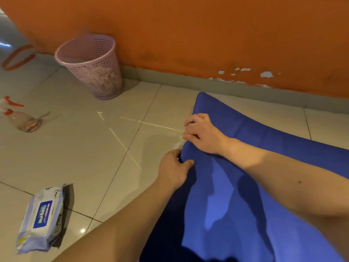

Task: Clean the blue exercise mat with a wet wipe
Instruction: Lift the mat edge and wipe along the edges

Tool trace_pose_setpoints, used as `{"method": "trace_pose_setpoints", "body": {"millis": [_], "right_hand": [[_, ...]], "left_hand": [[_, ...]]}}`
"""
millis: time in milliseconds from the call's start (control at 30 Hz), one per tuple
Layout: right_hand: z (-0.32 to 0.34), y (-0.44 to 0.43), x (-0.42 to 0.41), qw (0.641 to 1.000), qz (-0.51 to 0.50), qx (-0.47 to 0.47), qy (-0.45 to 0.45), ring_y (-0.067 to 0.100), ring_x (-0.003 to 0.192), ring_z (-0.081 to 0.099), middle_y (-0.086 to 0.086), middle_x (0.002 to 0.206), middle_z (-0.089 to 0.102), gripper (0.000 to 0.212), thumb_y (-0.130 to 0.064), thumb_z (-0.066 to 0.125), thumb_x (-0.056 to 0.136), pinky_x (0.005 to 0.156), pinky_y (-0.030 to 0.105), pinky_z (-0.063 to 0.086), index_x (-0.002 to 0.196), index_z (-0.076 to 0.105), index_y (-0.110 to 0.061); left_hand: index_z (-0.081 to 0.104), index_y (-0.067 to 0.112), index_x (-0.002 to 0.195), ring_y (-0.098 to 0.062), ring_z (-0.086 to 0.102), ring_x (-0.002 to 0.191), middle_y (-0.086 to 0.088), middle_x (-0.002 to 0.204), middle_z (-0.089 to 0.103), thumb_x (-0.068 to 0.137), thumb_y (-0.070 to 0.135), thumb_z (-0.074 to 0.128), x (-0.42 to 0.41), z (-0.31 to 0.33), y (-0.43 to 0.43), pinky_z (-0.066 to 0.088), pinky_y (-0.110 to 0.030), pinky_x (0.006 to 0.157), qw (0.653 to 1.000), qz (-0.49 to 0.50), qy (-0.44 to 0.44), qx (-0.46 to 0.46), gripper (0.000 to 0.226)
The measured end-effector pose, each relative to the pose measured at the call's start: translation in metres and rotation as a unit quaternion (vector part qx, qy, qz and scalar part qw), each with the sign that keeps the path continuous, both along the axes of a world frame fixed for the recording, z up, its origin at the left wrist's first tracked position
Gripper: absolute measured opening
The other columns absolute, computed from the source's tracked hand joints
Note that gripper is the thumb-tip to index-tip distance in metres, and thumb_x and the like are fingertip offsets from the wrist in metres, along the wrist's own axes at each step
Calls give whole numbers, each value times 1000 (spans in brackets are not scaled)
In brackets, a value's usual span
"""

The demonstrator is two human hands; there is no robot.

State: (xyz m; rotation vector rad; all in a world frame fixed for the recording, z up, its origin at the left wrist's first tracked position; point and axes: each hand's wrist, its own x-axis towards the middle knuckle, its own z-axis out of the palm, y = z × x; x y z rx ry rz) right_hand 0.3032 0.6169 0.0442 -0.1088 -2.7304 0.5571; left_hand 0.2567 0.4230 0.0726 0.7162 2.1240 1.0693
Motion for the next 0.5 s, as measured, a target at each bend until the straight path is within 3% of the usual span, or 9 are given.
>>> {"method": "trace_pose_setpoints", "body": {"millis": [100, 200, 267, 333, 400, 500], "right_hand": [[-1, 7, 3, 1000, -1, 18, -12, 13, 126, 50, -34, 72, 49, 27, -17, 60, 98, 111, 40, 22, 77, 74, -24], [2, 23, -9, 995, -63, 66, -46, 17, 134, 45, -24, 88, 66, 27, -19, 57, 99, 112, 41, 20, 81, 77, -25], [6, 37, -15, 988, -126, 44, -76, 18, 139, 39, -16, 103, 70, 30, -20, 52, 100, 112, 40, 18, 84, 77, -26], [8, 37, -16, 988, -127, 14, -85, 16, 142, 35, -11, 112, 70, 30, -20, 52, 100, 113, 38, 15, 86, 77, -27], [7, 21, -10, 995, -63, -8, -77, 10, 140, 37, -17, 107, 71, 27, -19, 55, 100, 115, 36, 14, 83, 76, -26], [5, -3, 0, 996, 24, -38, -81, 0, 133, 43, -38, 82, 60, 30, -18, 56, 99, 116, 30, 12, 76, 72, -28]], "left_hand": [[70, 25, 88, -16, 66, 74, 8, 77, 70, 82, 28, 69, -2, -13, 8, 55, -44, 73, 998, -14, 54, -17, 6], [72, 30, 91, -12, 64, 78, 12, 82, 70, 84, 27, 67, -2, -18, 0, 55, -39, 76, 996, -26, 80, -9, 10], [74, 33, 100, -7, 63, 84, 16, 88, 69, 87, 23, 68, -1, -16, -3, 54, -31, 78, 995, -33, 89, 2, 17], [73, 32, 101, -8, 62, 86, 15, 90, 68, 87, 23, 67, -1, -14, -5, 52, -30, 80, 993, -44, 112, 8, 18], [72, 29, 98, -12, 60, 84, 12, 88, 65, 86, 24, 68, -2, -18, -6, 52, -36, 80, 991, -47, 125, 7, 14], [68, 25, 93, -15, 56, 82, 9, 83, 61, 85, 25, 68, -2, -24, -10, 50, -41, 78, 988, -53, 141, 10, 8]]}}
